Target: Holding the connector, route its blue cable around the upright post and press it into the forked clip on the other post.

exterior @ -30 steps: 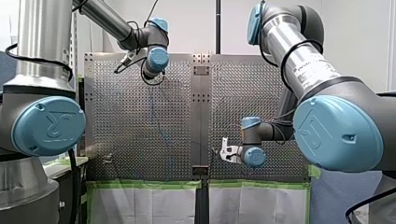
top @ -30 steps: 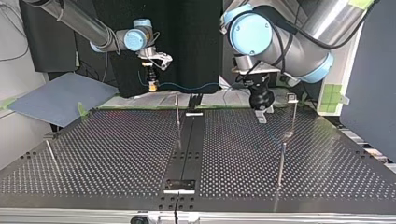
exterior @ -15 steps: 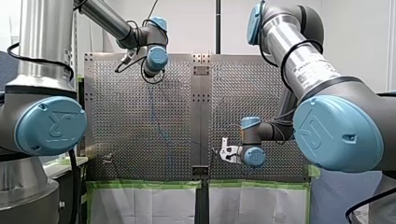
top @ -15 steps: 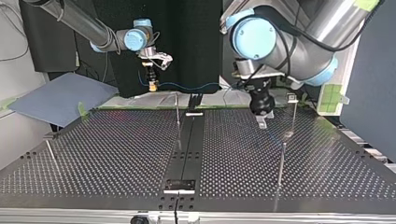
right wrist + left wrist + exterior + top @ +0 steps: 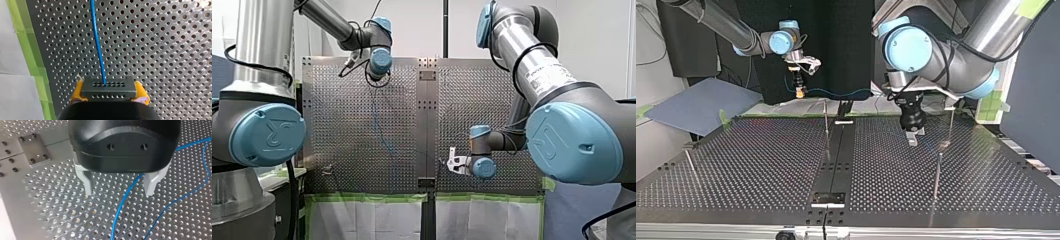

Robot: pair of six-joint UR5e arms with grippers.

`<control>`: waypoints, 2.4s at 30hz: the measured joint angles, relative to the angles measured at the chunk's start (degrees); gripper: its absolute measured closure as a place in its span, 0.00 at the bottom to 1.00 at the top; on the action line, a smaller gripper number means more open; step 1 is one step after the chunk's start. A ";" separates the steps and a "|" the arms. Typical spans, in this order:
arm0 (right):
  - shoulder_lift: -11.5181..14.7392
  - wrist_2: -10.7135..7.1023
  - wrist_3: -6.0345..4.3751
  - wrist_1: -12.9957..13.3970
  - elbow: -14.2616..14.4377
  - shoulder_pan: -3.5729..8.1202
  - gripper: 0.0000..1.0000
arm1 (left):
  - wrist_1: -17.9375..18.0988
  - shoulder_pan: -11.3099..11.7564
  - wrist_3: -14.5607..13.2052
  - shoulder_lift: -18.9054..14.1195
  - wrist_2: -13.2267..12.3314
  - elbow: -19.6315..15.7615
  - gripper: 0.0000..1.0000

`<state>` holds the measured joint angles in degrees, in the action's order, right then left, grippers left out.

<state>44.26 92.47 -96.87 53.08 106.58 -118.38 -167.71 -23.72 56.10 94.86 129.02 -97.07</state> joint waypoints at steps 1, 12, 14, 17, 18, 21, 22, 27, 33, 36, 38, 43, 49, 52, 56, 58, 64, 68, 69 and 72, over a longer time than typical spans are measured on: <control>0.00 0.00 0.00 -0.03 0.00 -0.01 1.00 | -0.28 -0.03 0.08 0.41 0.19 0.37 0.01; -0.04 -0.01 -0.02 0.06 -0.01 -0.05 1.00 | -2.96 0.06 0.11 2.93 1.71 5.18 0.01; -0.06 -0.02 -0.05 0.08 0.00 -0.05 1.00 | -3.89 0.11 -0.01 2.94 2.00 6.20 0.01; -0.09 -0.04 -0.07 0.12 0.00 -0.05 1.00 | -5.00 0.13 -0.26 2.94 2.23 7.86 0.01; -0.10 -0.03 -0.08 0.15 0.00 -0.05 1.00 | -5.29 0.15 -0.34 2.94 2.26 8.35 0.01; -0.15 -0.01 -0.09 0.21 0.00 -0.08 1.00 | -6.07 0.14 -0.58 2.94 2.28 9.88 0.01; -0.16 -0.01 -0.09 0.23 0.00 -0.07 1.00 | -6.27 0.10 -0.65 2.93 2.25 10.29 0.01; -0.17 -0.01 -0.20 0.38 0.00 -0.08 1.00 | -6.79 -0.21 -1.17 2.95 1.87 11.41 0.01; -0.18 -0.23 -0.26 0.47 0.00 -0.09 1.00 | -6.98 -0.22 -1.33 2.99 0.92 11.71 0.01; -0.19 -0.28 -0.28 0.51 0.00 -0.12 1.00 | -7.36 -0.07 -1.27 3.15 0.43 12.71 0.01; -0.21 -0.30 -0.31 0.53 0.00 -0.13 1.00 | -7.88 0.00 -1.17 3.72 0.17 13.80 0.01; -0.25 -0.34 -0.35 0.48 0.00 -0.20 1.00 | -10.04 0.04 -0.06 5.99 -0.09 16.49 0.01; -0.28 -0.35 -0.35 0.43 0.00 -0.27 1.00 | -11.61 0.29 0.79 8.11 -0.65 19.64 0.01; -0.32 -0.34 -0.35 0.50 0.00 -0.33 1.00 | -12.39 0.79 1.33 8.51 -1.17 21.03 0.01; -0.34 -0.33 -0.36 0.58 0.01 -0.39 1.00 | -12.79 1.63 1.80 8.70 -2.33 22.87 0.01; -0.36 -0.34 -0.36 0.68 0.00 -0.44 1.00 | -12.81 2.03 1.88 8.74 -2.90 23.59 0.01; -0.41 -0.34 -0.36 0.79 0.00 -0.56 1.00 | -13.60 2.86 2.59 10.03 -3.91 26.29 0.01; -0.43 -0.35 -0.35 0.75 0.00 -0.58 1.00 | -15.15 2.61 4.37 11.99 -4.26 28.26 0.01; -0.43 -0.35 -0.36 0.75 0.00 -0.58 1.00 | -15.38 2.60 4.77 12.22 -4.28 28.47 0.01; -0.44 -0.34 -0.36 0.74 0.00 -0.58 1.00 | -16.13 2.62 5.98 12.61 -4.13 28.69 0.01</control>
<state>43.83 92.12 -97.23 53.82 106.57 -118.96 -183.84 -21.09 62.08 107.47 124.90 -68.38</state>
